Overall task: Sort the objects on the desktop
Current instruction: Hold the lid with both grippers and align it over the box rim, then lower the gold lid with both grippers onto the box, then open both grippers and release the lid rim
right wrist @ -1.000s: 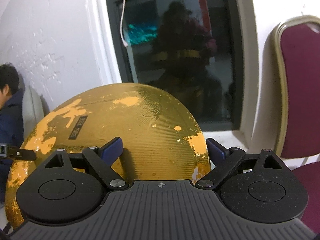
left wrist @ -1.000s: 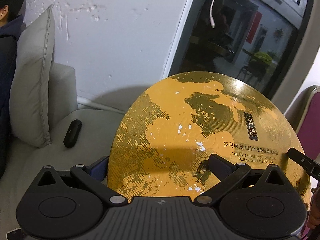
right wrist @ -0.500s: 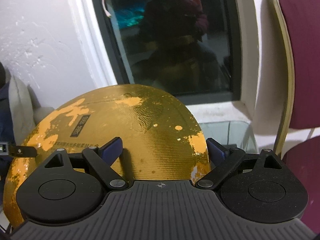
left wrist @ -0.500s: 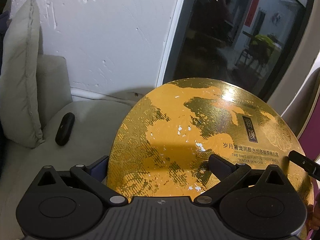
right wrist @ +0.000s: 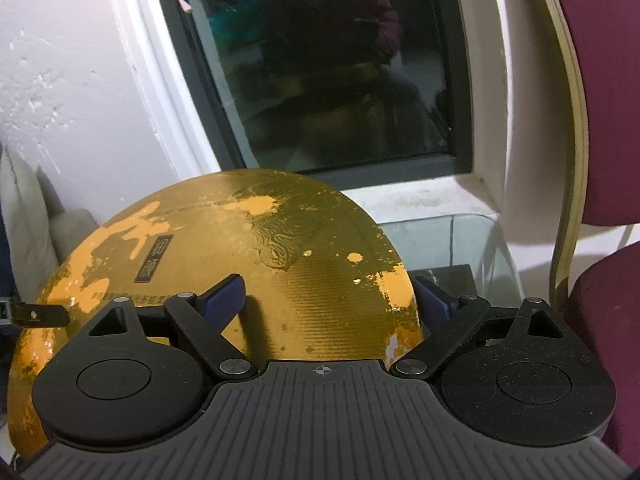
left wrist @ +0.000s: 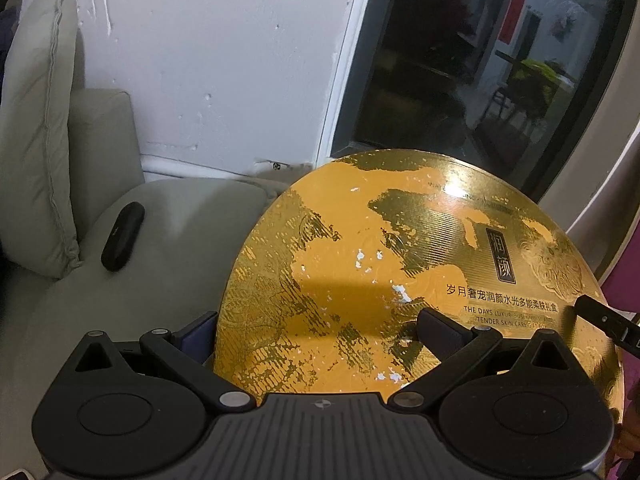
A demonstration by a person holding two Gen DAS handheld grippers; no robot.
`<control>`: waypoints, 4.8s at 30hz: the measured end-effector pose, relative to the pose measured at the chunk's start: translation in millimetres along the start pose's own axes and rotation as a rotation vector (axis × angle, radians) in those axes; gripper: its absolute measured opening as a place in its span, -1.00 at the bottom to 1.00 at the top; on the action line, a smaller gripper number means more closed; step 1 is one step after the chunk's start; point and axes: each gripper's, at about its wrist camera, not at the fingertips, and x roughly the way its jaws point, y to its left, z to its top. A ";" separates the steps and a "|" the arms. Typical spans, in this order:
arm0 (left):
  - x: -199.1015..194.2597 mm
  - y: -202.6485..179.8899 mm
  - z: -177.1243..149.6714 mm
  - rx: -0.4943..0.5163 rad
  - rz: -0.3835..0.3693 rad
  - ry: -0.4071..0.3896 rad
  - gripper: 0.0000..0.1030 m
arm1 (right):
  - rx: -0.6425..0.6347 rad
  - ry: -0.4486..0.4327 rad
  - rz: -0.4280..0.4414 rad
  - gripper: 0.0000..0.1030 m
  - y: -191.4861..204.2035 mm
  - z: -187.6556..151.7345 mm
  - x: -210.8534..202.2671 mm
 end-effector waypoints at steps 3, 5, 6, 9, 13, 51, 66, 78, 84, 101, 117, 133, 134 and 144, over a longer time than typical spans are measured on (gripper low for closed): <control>3.9 1.7 -0.6 -0.002 0.010 0.007 0.99 | -0.001 0.004 0.003 0.81 1.9 -3.3 3.3; 6.5 1.4 -1.0 0.002 0.014 0.011 0.99 | -0.001 0.010 0.007 0.81 1.7 -5.1 7.7; 7.6 0.6 -1.4 0.003 0.016 0.013 0.99 | 0.000 0.012 0.009 0.81 1.3 -5.9 9.4; 10.2 -1.3 -2.4 0.012 0.016 0.020 0.97 | 0.005 0.024 0.009 0.80 -1.3 -7.2 15.9; 15.7 -2.8 -4.0 0.015 0.019 0.030 0.97 | 0.017 0.041 0.003 0.80 -4.0 -8.5 19.3; 55.3 15.3 -5.0 -0.028 -0.007 0.107 0.99 | -0.007 0.114 -0.078 0.80 9.6 -7.0 33.2; 55.0 18.4 -11.4 -0.021 -0.016 0.089 0.99 | 0.010 0.144 -0.114 0.81 10.5 -10.8 40.0; -8.1 9.9 -12.5 0.140 0.192 0.098 0.98 | -0.025 0.090 -0.133 0.93 25.5 12.0 -2.7; -56.2 13.3 -43.0 0.092 0.184 0.111 0.98 | -0.043 0.099 -0.110 0.94 41.6 4.3 -69.2; -88.3 3.1 -84.4 0.099 0.226 0.223 0.98 | 0.131 0.193 -0.155 0.96 42.1 -58.9 -150.6; -28.3 24.9 -71.3 0.027 0.290 0.223 0.96 | 0.131 0.238 -0.122 0.65 44.6 -66.2 -158.8; -19.4 38.6 -81.2 -0.048 0.278 0.256 0.99 | 0.130 0.232 -0.121 0.67 41.3 -63.2 -151.7; -20.4 37.9 -81.3 -0.048 0.280 0.253 0.99 | 0.129 0.231 -0.121 0.67 41.5 -63.2 -151.5; -21.1 26.9 -53.2 0.018 0.338 0.137 0.91 | 0.045 0.208 -0.089 0.58 59.2 -49.2 -131.7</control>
